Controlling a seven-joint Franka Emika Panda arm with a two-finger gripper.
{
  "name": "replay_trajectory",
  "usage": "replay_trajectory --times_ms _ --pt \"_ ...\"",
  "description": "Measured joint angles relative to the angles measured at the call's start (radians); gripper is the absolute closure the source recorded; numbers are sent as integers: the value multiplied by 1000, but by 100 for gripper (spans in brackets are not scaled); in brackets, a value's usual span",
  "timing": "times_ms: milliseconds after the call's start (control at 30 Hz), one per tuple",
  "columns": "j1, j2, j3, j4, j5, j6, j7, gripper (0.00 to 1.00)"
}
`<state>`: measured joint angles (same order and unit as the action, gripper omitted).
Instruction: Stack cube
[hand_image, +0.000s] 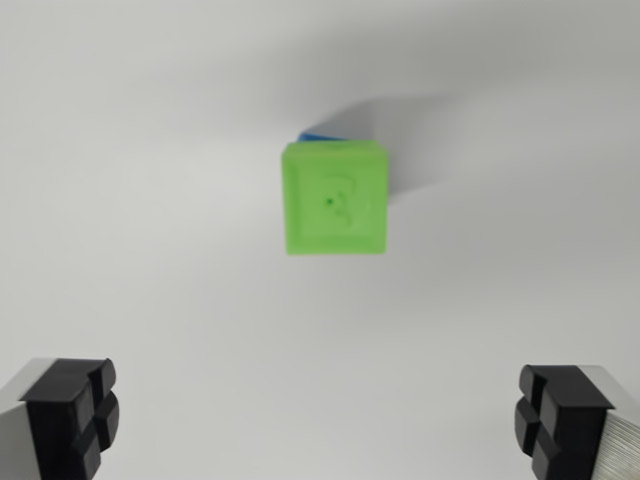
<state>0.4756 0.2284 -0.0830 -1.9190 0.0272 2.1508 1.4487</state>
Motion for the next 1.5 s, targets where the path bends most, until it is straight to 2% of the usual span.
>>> replay_trajectory --times_ms 767,1033,1500 --pt "0 -61 0 114 -6 -175 5 0" --pt "0 -69 0 139 -7 -207 5 0" --pt "0 -69 0 145 -7 -216 6 0"
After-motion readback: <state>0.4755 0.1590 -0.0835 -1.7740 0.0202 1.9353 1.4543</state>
